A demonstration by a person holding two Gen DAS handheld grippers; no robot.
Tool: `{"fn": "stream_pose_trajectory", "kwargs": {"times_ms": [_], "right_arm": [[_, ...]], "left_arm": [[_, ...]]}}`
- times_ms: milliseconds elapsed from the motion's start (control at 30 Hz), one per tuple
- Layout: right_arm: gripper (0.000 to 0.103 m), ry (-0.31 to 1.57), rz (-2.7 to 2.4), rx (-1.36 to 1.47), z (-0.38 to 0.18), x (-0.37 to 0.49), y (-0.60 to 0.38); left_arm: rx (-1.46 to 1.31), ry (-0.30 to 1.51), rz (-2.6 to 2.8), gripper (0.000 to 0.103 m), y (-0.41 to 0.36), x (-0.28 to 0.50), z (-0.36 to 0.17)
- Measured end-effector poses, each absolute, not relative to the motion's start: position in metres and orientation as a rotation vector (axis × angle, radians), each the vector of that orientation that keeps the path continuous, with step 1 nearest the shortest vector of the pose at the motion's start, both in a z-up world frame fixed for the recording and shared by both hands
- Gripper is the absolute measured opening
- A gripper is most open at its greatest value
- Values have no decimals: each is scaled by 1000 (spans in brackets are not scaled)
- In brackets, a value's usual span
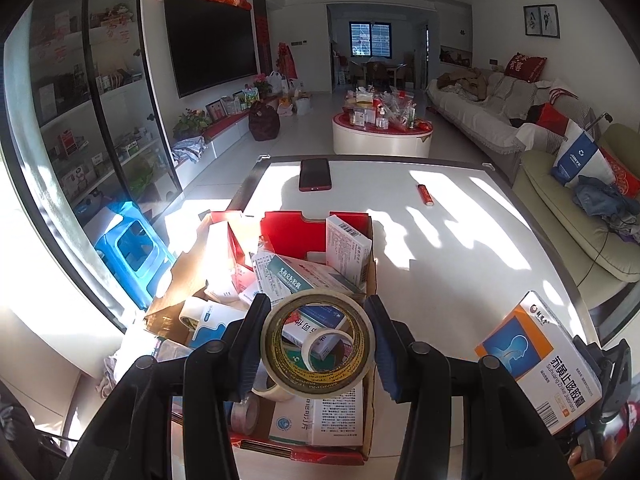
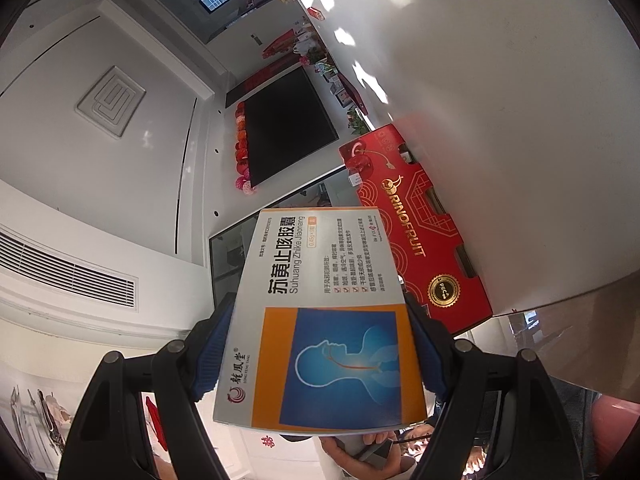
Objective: Organize objects
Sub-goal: 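Hold the tape roll and Suhuang box above the tray with both tools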
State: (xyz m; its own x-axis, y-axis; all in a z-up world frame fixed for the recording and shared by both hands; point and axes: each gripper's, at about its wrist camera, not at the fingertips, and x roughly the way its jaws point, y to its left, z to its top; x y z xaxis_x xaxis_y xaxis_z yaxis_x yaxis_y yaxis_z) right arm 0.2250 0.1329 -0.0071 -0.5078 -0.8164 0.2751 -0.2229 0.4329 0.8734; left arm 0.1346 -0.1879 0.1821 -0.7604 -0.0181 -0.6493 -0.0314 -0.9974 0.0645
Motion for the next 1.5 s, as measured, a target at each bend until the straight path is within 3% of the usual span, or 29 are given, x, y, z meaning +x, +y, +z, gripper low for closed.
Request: {"fn": "stream_pose_trajectory", "kwargs": {"times_ms": [1500], "right_arm": [[78, -1991, -1030, 861, -10, 226, 133]], "left_arm": [[-1072, 176, 3030, 52, -196, 129, 177]]}}
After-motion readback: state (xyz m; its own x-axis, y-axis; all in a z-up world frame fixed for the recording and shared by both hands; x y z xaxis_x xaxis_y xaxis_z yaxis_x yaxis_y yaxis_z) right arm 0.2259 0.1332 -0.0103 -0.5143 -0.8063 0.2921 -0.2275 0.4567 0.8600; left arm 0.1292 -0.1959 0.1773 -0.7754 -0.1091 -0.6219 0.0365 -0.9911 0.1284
